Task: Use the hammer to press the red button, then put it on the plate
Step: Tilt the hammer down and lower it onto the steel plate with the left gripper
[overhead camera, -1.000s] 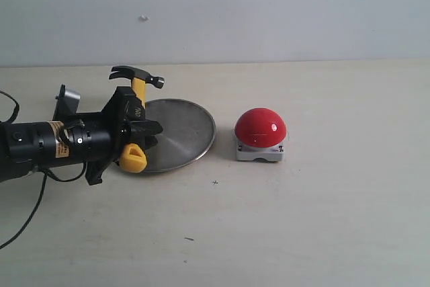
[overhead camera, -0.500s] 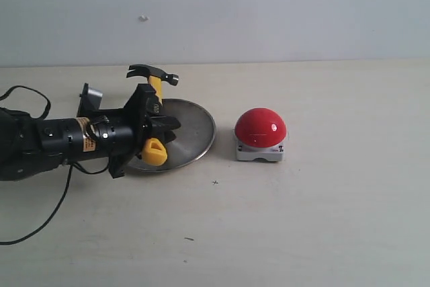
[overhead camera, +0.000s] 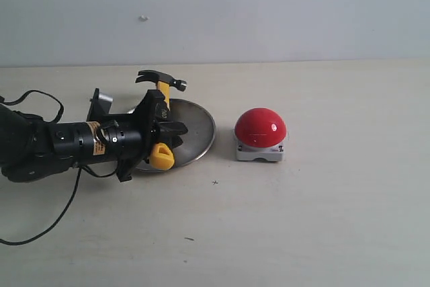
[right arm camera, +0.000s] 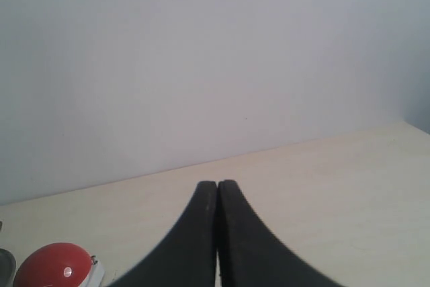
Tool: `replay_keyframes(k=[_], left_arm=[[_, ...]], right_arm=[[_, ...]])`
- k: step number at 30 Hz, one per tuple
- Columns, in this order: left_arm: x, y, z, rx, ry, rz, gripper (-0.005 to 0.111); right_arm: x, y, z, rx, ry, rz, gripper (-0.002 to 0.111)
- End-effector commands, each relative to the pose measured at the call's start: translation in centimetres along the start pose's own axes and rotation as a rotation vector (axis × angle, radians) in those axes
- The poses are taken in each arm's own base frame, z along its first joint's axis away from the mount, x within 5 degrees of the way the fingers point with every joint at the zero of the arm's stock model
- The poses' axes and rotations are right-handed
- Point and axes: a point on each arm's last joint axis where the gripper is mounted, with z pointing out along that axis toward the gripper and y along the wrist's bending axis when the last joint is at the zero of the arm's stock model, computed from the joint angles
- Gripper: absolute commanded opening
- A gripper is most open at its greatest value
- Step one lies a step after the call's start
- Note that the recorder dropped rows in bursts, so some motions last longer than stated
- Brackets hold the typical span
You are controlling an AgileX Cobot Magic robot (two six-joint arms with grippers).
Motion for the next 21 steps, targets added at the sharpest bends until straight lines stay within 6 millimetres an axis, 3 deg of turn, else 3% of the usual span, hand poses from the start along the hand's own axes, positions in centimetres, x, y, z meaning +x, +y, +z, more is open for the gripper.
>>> replay_keyframes(k=[1,9,21], left_arm=[[-0.2,-0.6,0.2,0.044,-0.001,0.028,0.000],[0.1,0.8,0.7,-0.005,0.023,0.013,0.000],[0.4,0.9,0.7,-0.013,0.057,0.048,0.000]], right_arm=[[0.1,-0.1,0.0,0.006,0.000,-0.006,0.000],[0.1,-0.1,0.0,0.013,-0.002,-0.006,0.000],[0.1,-0.1,0.0,0.013,-0.002,-0.006,0.000]])
